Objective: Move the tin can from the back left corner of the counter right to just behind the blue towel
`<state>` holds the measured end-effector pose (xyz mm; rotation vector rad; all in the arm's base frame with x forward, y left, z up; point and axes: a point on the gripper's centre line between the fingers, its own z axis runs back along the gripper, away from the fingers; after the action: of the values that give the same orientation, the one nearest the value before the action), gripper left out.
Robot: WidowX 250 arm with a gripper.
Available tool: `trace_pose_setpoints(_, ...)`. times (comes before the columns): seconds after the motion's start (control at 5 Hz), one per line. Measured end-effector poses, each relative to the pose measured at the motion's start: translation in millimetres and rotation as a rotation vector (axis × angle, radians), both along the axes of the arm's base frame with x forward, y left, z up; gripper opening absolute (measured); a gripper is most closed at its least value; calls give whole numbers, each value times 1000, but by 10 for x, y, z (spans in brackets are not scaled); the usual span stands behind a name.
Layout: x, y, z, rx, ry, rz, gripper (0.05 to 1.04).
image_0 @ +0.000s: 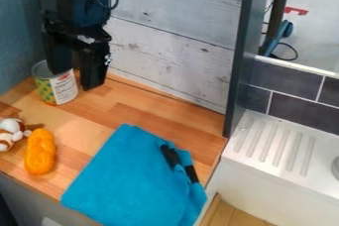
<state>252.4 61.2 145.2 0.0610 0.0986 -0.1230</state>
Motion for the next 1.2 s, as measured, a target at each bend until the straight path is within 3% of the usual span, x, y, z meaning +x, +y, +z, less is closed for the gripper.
trace_pose_setpoints(0.2, -4, -3, -66, -7, 24, -4, 1001)
trace_pose_setpoints(0.6, 94, 511, 27, -4, -109, 134, 1001)
trace_pose_setpoints(0.8, 127, 694, 33, 16, -142, 226, 1001)
trace_pose_setpoints(1.2, 99, 1220, 83, 111, -181, 445, 1001)
